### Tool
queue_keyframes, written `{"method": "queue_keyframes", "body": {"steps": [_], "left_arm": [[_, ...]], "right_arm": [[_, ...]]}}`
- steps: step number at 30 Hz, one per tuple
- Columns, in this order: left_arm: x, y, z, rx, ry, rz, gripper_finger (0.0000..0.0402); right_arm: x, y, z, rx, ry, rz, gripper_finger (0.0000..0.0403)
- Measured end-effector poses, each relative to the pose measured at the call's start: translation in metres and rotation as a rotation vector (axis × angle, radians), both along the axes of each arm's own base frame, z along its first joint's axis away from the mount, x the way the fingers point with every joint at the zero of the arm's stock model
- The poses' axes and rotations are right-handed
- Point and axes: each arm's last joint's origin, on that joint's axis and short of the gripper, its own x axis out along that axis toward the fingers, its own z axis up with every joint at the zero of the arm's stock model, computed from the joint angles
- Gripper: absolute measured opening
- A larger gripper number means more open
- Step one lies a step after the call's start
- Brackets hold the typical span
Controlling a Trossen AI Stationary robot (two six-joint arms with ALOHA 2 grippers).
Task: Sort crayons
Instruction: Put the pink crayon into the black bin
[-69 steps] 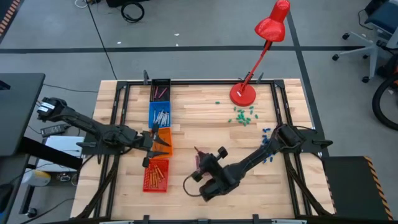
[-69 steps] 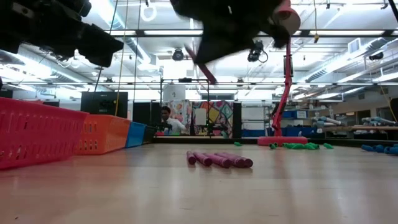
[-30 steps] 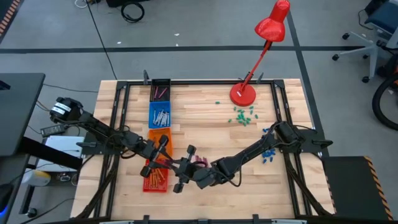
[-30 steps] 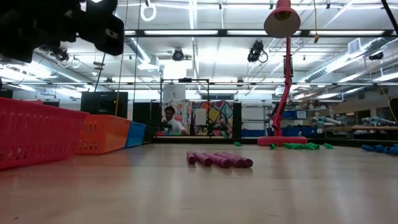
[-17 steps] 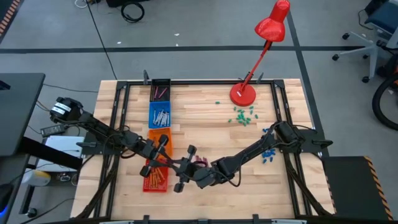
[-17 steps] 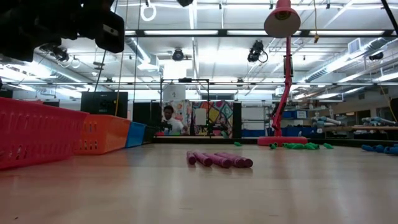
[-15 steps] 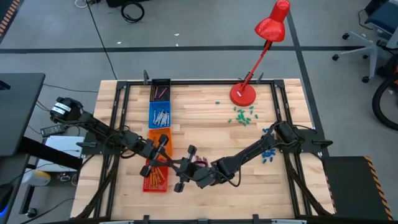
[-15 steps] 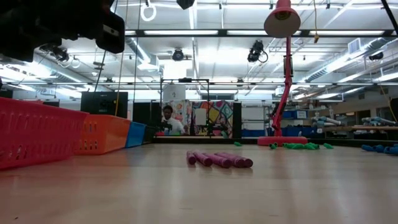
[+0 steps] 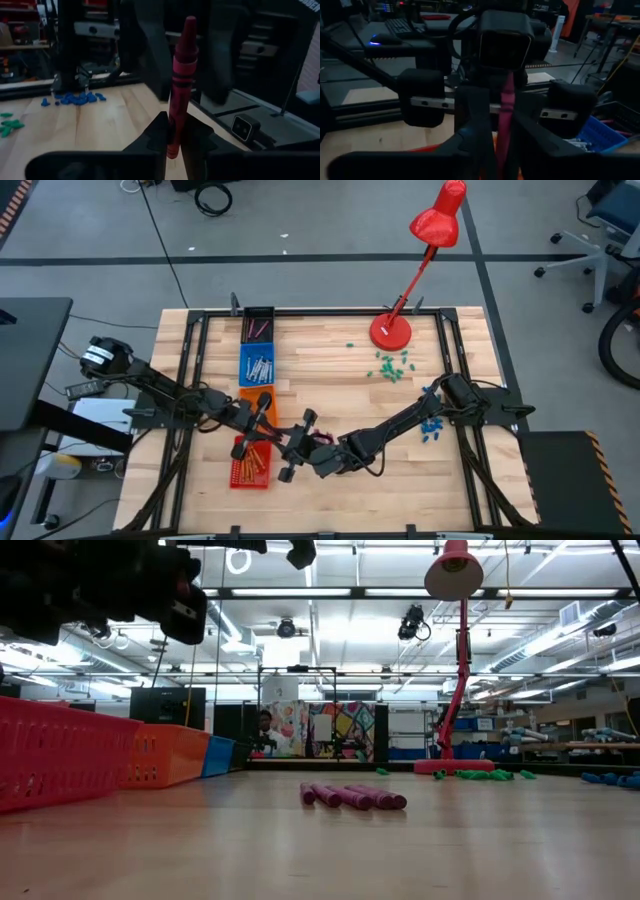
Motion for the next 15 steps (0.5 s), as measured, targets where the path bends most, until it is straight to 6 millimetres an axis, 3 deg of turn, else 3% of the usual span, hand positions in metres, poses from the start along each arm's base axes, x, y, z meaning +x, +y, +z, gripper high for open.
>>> {"method": "queue_keyframes", "body": {"steps": [8, 15], "left_arm": [[0.001, 0.011, -0.003, 0.006, 0.069, 0.051, 0.0048], [-0.007, 0.046, 0.004, -0.094, 0.178, 0.234, 0.0050]], "right_arm": [[-0.009, 0.010, 0.006, -0.081, 0.007, -0.112, 0.0173], [-0.034, 0.029, 0.020, -0.200, 0.073, -0.261, 0.0180]]}}
